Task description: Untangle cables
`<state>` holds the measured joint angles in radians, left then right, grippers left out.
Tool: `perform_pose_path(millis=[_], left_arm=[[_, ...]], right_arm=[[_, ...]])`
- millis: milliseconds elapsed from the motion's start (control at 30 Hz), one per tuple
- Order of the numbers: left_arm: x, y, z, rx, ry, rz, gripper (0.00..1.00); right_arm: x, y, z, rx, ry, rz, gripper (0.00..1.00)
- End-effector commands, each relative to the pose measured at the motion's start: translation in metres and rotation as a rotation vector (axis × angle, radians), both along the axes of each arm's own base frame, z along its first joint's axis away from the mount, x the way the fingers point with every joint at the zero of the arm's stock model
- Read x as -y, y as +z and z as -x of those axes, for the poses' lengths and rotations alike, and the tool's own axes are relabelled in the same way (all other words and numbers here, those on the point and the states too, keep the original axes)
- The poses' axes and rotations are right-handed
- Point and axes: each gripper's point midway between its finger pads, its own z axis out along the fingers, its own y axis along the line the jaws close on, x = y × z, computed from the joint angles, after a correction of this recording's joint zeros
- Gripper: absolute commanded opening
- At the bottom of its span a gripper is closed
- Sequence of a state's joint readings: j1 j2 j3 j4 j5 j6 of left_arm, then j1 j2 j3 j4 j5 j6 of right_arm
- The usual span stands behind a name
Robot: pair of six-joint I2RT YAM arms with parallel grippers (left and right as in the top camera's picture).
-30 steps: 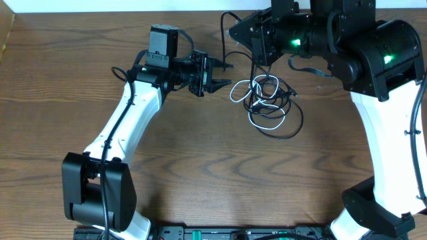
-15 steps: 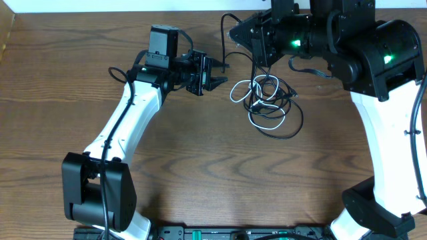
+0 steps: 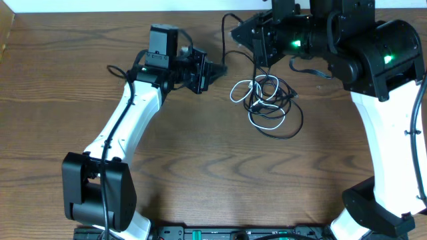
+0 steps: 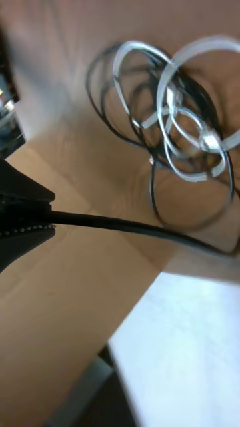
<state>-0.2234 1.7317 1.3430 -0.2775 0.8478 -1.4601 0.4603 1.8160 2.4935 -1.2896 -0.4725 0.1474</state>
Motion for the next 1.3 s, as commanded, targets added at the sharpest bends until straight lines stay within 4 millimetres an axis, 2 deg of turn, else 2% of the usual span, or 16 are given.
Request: perform_pose_path(millis=[0, 33, 67, 100, 133, 167, 333, 400, 500, 567, 700, 800, 900, 1067, 1200, 1267], left_arm=[[0.015, 0.041, -0.002, 0.202, -0.142, 0.09, 0.07], [0.02, 0.061, -0.002, 0.268, -0.182, 0.131, 0.07], [0.022, 0.073, -0.002, 0.304, -0.203, 0.15, 0.07], [0.024, 0.086, -0.001, 0.336, -0.221, 0.165, 0.07], [0.026, 0.104, -0.001, 0.383, -0.241, 0.177, 0.08], [0.026, 0.114, -0.002, 0.407, -0.246, 0.182, 0.07], [0.027, 0.173, -0.006, 0.563, -0.256, 0.192, 0.08], [0.026, 0.206, -0.006, 0.646, -0.251, 0.196, 0.07], [0.024, 0.251, -0.001, 0.76, -0.248, 0.203, 0.07], [0.021, 0.285, 0.005, 0.846, -0.236, 0.205, 0.07], [0.018, 0.335, 0.019, 1.037, -0.235, 0.217, 0.07], [0.015, 0.364, 0.031, 1.143, -0.234, 0.233, 0.07], [0.015, 0.372, 0.036, 1.165, -0.237, 0.237, 0.07], [0.027, 0.365, 0.045, 1.172, -0.297, 0.237, 0.07], [0.031, 0.366, 0.048, 1.171, -0.307, 0.244, 0.08], [0.031, 0.366, 0.048, 1.172, -0.306, 0.244, 0.08]], right_arm=[[0.029, 0.01, -0.009, 0.044, -0.097, 0.028, 0.01], [0.037, 0.008, -0.012, 0.037, -0.121, 0.034, 0.03], [0.046, 0.006, -0.016, 0.026, -0.146, 0.04, 0.11], [0.056, 0.002, -0.02, 0.011, -0.175, 0.05, 0.36], [0.071, -0.002, -0.024, -0.009, -0.215, 0.065, 0.51], [0.081, -0.006, -0.027, -0.021, -0.246, 0.078, 0.53], [0.142, -0.023, -0.038, -0.098, -0.414, 0.138, 0.91], [0.157, -0.03, -0.038, -0.13, -0.452, 0.147, 0.95], [0.163, -0.039, -0.038, -0.165, -0.464, 0.158, 0.99], [0.163, -0.047, -0.038, -0.191, -0.463, 0.168, 0.99], [0.16, -0.068, -0.039, -0.258, -0.448, 0.183, 0.99], [0.153, -0.089, -0.037, -0.319, -0.423, 0.204, 0.99], [0.14, -0.107, -0.039, -0.362, -0.378, 0.192, 0.99], [0.114, -0.124, -0.047, -0.386, -0.281, 0.11, 0.99], [0.107, -0.139, -0.067, -0.415, -0.362, 0.052, 0.99], [0.1, -0.16, -0.083, -0.452, -0.43, -0.004, 0.99]])
